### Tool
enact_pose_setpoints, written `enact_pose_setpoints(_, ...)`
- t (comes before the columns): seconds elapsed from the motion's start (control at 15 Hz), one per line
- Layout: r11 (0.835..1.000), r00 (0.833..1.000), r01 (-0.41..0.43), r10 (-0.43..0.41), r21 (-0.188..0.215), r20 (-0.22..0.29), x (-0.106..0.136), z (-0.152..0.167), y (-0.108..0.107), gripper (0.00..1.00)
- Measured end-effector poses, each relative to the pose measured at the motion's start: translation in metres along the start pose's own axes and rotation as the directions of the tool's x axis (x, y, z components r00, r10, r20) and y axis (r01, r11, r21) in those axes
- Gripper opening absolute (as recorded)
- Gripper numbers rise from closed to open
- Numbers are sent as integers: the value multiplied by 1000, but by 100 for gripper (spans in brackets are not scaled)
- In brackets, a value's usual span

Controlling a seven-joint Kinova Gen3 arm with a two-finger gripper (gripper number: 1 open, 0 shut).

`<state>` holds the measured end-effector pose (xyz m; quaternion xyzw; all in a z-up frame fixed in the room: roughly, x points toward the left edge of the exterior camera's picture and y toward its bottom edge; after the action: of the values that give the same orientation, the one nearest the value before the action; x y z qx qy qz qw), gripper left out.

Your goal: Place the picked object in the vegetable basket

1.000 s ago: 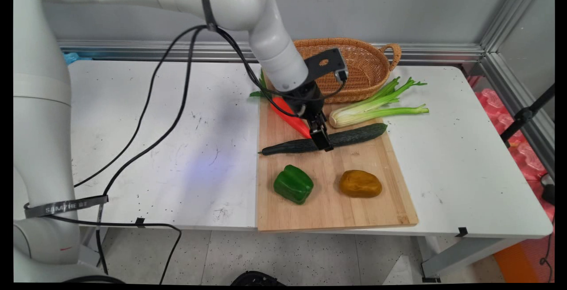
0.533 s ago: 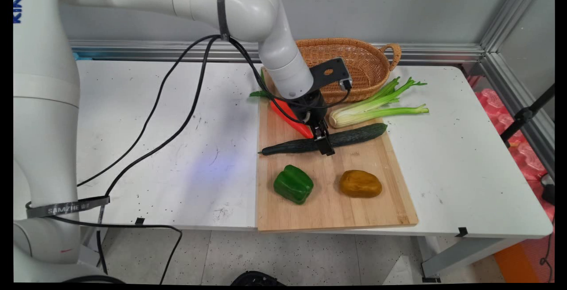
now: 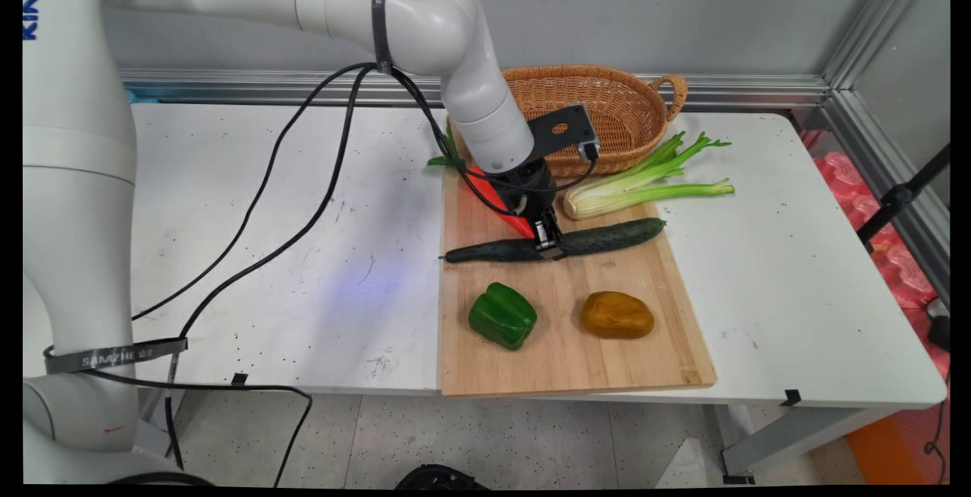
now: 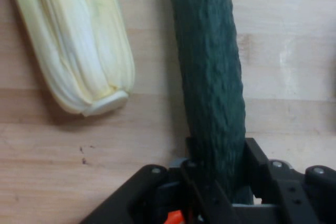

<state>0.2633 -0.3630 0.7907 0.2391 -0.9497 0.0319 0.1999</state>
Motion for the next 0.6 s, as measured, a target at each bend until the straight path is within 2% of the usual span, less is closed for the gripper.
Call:
enact_pose_setpoints(0.33,1000,999,-27,27,8,-25,5,-23,5,0)
enact_pose_setpoints(0.6,999,997,-33,34,15,-66,17,-68,8,0)
